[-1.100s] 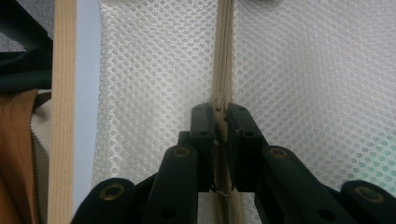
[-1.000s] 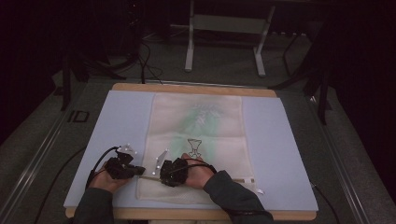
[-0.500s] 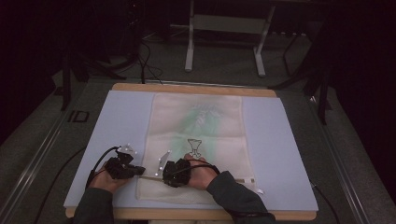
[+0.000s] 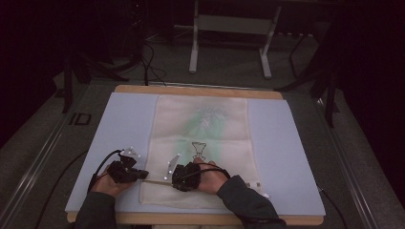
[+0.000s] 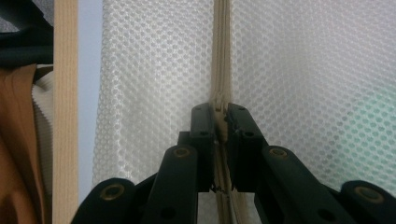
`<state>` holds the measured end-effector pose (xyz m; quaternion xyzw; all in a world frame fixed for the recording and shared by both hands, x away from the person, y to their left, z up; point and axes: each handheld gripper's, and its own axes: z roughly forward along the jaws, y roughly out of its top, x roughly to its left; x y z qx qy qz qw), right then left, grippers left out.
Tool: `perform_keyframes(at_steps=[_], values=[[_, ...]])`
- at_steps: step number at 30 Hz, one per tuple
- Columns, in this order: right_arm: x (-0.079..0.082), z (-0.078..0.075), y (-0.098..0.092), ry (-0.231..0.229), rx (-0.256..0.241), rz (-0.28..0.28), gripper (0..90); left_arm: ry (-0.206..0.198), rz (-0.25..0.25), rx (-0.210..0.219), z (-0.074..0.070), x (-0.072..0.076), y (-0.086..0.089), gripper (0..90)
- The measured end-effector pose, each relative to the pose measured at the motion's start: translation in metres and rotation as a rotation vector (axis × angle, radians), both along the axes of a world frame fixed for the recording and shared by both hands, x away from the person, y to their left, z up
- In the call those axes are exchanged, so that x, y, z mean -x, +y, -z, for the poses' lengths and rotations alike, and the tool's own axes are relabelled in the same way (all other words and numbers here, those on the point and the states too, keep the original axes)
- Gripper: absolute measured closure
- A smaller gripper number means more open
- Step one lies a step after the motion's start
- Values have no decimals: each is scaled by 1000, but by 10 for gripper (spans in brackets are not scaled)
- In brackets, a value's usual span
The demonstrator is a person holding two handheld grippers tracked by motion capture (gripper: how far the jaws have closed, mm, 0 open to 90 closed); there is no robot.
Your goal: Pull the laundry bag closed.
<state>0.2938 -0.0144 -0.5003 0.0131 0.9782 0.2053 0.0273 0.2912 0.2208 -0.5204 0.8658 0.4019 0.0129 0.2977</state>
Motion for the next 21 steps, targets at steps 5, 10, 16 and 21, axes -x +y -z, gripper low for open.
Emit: perform_keyframes(at_steps=[5,10,16,21], values=[[0,0,-4,1,-3,5,823,-1,-1,1,0,0,0,900],[0,0,-8,6,4,13,823,-1,-1,1,0,0,0,900],[1,-2,-13,5,11,13,823,-1,-2,4,0,0,0,900],[1,-2,-17,-2,10,16,822,-1,-1,3,0,0,0,900]])
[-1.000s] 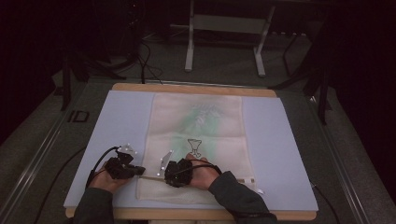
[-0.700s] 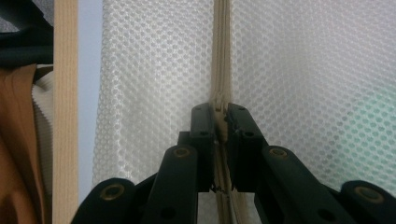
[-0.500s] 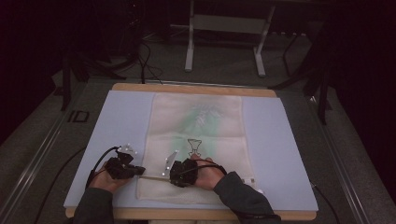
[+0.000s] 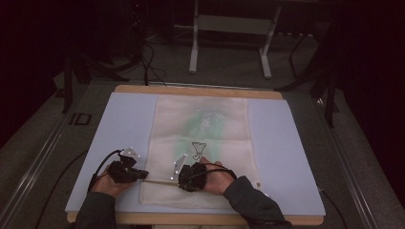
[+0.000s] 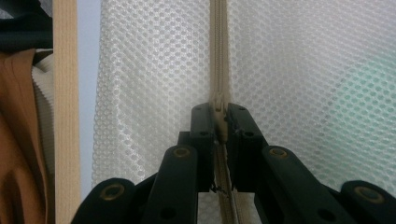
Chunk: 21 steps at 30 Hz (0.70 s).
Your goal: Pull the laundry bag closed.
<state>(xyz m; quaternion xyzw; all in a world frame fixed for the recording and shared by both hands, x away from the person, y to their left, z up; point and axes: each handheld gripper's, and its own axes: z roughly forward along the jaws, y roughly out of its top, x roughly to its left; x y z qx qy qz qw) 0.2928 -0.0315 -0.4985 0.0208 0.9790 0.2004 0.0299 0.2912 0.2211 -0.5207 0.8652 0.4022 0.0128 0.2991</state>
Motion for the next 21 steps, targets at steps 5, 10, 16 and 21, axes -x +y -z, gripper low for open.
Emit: perform_keyframes(at_steps=[5,10,16,21], values=[[-1,2,-5,4,1,6,823,0,-1,0,0,0,0,900],[0,1,-9,3,6,10,823,-1,0,0,0,0,0,900],[0,1,-15,3,12,16,822,-1,1,0,0,0,0,900],[0,0,-19,0,23,18,823,-1,2,0,0,0,0,900]])
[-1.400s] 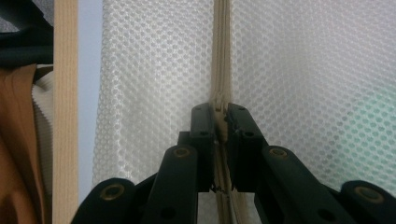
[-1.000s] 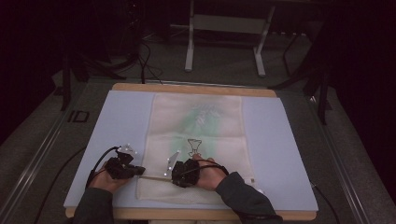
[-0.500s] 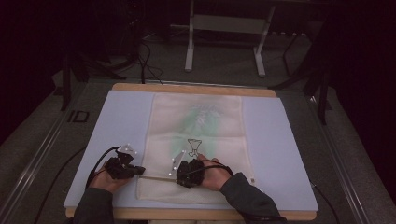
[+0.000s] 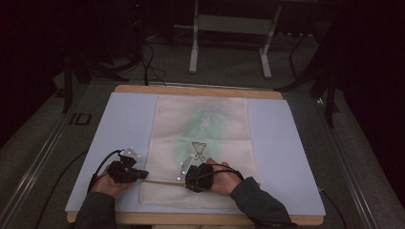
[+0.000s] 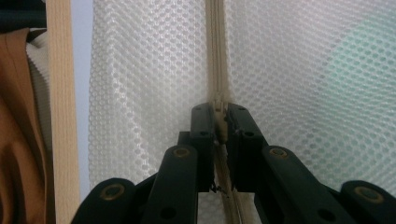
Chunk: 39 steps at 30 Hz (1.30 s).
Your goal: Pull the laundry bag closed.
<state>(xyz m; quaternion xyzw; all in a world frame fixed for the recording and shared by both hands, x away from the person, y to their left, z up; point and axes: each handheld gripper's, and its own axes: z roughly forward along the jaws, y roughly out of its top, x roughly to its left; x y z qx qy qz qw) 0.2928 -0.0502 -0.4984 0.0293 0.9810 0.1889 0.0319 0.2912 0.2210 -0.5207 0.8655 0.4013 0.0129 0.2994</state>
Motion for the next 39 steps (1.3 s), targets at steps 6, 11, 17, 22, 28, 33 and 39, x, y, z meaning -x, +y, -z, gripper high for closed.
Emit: perform_keyframes(at_steps=[6,11,17,22,28,33,39], values=[[0,-1,-3,-1,7,2,823,0,0,1,0,0,0,900],[0,-2,-7,1,18,-2,823,-1,0,1,0,0,0,900],[-1,-3,-11,1,23,4,822,0,0,1,0,0,0,900],[1,-5,-13,-6,26,3,823,0,0,5,0,0,0,900],[2,-6,-20,-11,37,7,822,0,0,2,0,0,0,900],[1,-6,-26,-8,43,18,822,0,0,1,0,0,0,900],[1,-5,-32,-5,47,26,823,0,-1,0,0,0,0,900]])
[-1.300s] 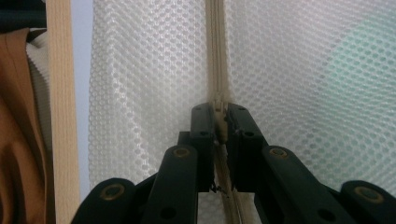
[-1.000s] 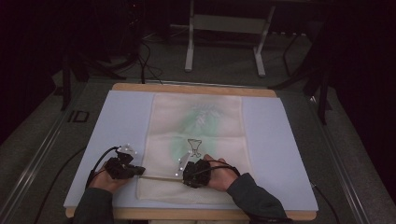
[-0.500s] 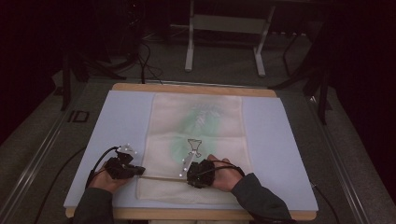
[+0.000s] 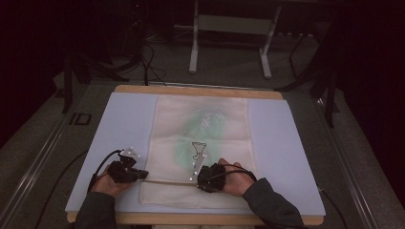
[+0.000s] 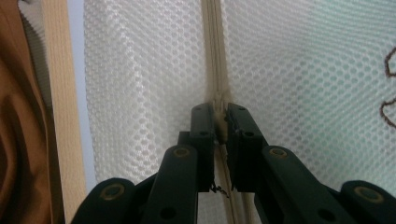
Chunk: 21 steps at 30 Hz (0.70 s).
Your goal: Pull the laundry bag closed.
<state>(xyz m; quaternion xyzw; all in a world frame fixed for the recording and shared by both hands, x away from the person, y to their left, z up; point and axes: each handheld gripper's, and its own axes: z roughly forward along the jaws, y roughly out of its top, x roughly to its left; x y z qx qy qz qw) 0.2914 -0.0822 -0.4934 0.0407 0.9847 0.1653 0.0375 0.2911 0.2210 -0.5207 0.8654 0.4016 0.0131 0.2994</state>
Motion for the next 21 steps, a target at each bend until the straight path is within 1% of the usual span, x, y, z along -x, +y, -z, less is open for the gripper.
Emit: perform_keyframes(at_steps=[10,21], values=[[1,0,-9,-2,12,11,822,2,-1,1,0,0,0,900],[0,-1,-18,3,12,21,822,-3,3,-5,0,0,0,900]])
